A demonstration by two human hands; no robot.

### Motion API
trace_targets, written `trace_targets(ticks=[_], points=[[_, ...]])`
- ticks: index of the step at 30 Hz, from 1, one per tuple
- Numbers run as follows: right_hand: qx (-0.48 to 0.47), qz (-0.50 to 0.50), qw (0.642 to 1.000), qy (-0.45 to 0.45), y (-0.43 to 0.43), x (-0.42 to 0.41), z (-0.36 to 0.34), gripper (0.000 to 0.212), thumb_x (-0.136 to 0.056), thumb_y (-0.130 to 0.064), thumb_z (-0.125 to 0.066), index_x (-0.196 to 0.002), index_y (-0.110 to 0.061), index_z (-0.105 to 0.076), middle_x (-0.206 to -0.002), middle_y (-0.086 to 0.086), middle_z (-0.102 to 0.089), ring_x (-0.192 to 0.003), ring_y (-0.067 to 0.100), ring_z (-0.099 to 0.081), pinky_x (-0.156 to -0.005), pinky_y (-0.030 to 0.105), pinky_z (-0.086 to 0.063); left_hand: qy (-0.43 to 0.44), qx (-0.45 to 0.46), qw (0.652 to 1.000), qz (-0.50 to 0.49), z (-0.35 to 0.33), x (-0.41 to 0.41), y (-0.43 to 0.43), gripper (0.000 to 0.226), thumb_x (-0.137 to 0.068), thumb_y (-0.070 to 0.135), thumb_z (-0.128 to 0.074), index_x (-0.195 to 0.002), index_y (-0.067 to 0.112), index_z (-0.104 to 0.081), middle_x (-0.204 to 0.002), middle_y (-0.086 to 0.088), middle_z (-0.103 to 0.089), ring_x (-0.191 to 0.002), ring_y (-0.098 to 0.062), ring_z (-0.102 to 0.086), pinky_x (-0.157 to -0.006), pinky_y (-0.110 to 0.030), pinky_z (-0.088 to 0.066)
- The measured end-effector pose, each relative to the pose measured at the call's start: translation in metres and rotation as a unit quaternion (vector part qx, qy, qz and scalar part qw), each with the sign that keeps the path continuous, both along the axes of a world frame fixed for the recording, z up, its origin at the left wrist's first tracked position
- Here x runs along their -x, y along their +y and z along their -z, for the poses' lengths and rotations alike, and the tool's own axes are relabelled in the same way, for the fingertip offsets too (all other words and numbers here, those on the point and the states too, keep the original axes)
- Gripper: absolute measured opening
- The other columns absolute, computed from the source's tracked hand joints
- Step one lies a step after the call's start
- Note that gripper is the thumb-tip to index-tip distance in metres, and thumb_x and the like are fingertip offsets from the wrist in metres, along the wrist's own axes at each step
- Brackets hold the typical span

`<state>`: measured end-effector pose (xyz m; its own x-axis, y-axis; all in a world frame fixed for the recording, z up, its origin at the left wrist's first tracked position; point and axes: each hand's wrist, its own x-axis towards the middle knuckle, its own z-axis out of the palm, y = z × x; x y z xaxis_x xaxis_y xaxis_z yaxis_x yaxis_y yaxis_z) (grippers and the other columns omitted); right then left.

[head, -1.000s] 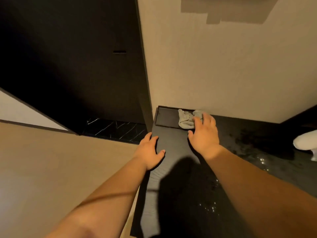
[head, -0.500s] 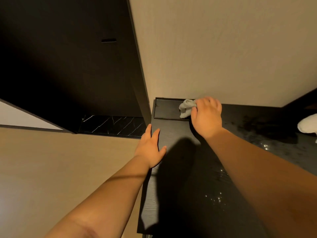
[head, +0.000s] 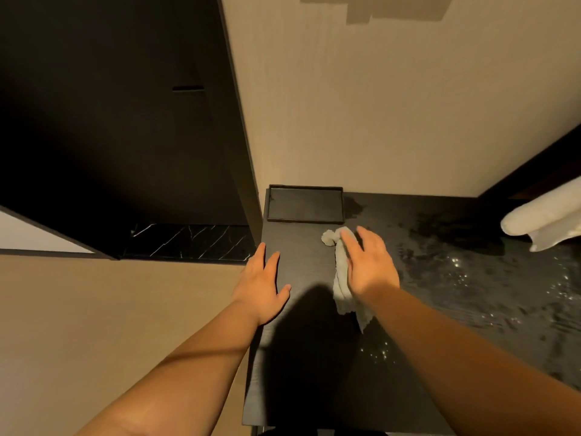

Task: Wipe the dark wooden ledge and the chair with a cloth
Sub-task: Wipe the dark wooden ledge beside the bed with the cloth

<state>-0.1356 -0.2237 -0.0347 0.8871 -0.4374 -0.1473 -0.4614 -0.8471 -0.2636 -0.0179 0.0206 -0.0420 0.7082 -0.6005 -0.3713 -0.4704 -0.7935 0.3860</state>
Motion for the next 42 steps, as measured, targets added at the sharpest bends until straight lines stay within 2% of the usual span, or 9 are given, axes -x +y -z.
trace_targets(ticks=[2,4,13,17,21,25,32,38,42], points=[[0.045,-0.105,0.993,-0.028,0.004,0.011,0.022,0.054,-0.101,-0.015,-0.058,-0.154,-0.013,-0.047,-0.162,0.021,-0.036,-0.148,0.045,-0.034,-0.117,0.056,-0.038,-0.023,0.002,1.0,0.003,0.006,0.008,0.001,0.088,-0.097,0.061,-0.057,-0.167,0.029,-0.014,-0.175,-0.003,0.008,-0.161,-0.028,-0.005,-0.13,-0.045,-0.02],[0.1,-0.171,0.98,0.015,0.006,0.017,0.036,0.052,-0.105,-0.021,-0.049,-0.154,-0.004,-0.043,-0.164,0.026,-0.028,-0.151,0.047,-0.027,-0.117,0.059,-0.035,-0.035,0.002,0.999,-0.002,0.012,0.016,0.002,0.087,-0.098,0.062,-0.055,-0.167,0.029,-0.012,-0.175,-0.004,0.009,-0.162,-0.028,-0.002,-0.131,-0.044,-0.015],[0.078,-0.088,0.993,0.02,0.01,-0.025,0.037,0.079,-0.101,-0.055,-0.045,-0.159,-0.004,-0.028,-0.168,0.023,-0.017,-0.156,0.042,-0.014,-0.126,0.055,-0.022,-0.092,0.03,0.994,-0.049,0.033,0.035,0.001,0.081,-0.097,0.063,-0.049,-0.165,0.029,-0.022,-0.175,-0.006,-0.002,-0.16,-0.03,-0.014,-0.128,-0.047,-0.025],[0.082,-0.153,0.983,0.05,0.013,-0.009,0.031,0.085,-0.097,-0.066,-0.033,-0.158,-0.007,-0.027,-0.168,0.022,-0.013,-0.157,0.04,-0.01,-0.127,0.054,-0.018,-0.098,0.033,0.994,-0.042,0.036,0.034,0.002,0.082,-0.096,0.063,-0.048,-0.165,0.027,-0.024,-0.175,-0.008,-0.004,-0.158,-0.033,-0.019,-0.125,-0.05,-0.03],[0.081,-0.217,0.972,0.044,-0.005,-0.007,0.026,0.084,-0.099,-0.064,-0.036,-0.16,-0.008,-0.025,-0.17,0.021,-0.011,-0.158,0.041,-0.007,-0.126,0.056,-0.021,-0.102,0.029,0.992,-0.07,0.034,0.041,0.0,0.08,-0.097,0.061,-0.047,-0.165,0.026,-0.024,-0.175,-0.008,-0.006,-0.157,-0.032,-0.022,-0.124,-0.05,-0.031],[0.088,-0.151,0.984,0.037,0.003,-0.028,0.023,0.082,-0.099,-0.063,-0.04,-0.161,-0.01,-0.027,-0.169,0.018,-0.018,-0.158,0.036,-0.012,-0.127,0.051,-0.022,-0.086,0.009,0.986,-0.144,0.031,0.062,0.005,0.08,-0.098,0.062,-0.043,-0.165,0.025,-0.021,-0.173,-0.009,-0.012,-0.156,-0.029,-0.024,-0.125,-0.046,-0.03],[0.067,-0.301,0.951,0.024,0.019,-0.019,0.03,0.08,-0.098,-0.061,-0.036,-0.161,-0.012,-0.03,-0.171,0.016,-0.014,-0.158,0.033,-0.013,-0.126,0.052,-0.022,-0.058,0.012,0.986,-0.158,0.031,0.076,0.014,0.082,-0.096,0.062,-0.043,-0.166,0.028,-0.014,-0.175,-0.005,-0.008,-0.153,-0.026,-0.03,-0.122,-0.044,-0.033],[0.103,-0.096,0.989,0.04,0.019,-0.03,0.031,0.078,-0.101,-0.06,-0.032,-0.16,-0.009,-0.029,-0.169,0.019,-0.017,-0.156,0.036,-0.015,-0.126,0.051,-0.02,-0.082,0.02,0.983,-0.162,0.033,0.076,0.012,0.082,-0.096,0.061,-0.046,-0.166,0.029,-0.017,-0.175,-0.004,-0.01,-0.15,-0.024,-0.035,-0.116,-0.042,-0.038],[0.084,-0.224,0.97,0.037,0.03,-0.018,0.034,0.084,-0.1,-0.064,-0.03,-0.163,-0.009,-0.02,-0.171,0.018,-0.005,-0.159,0.033,-0.001,-0.129,0.051,-0.012,-0.09,0.027,0.982,-0.166,0.034,0.076,0.013,0.081,-0.097,0.061,-0.046,-0.166,0.03,-0.016,-0.175,-0.003,-0.009,-0.148,-0.024,-0.038,-0.114,-0.042,-0.042]])
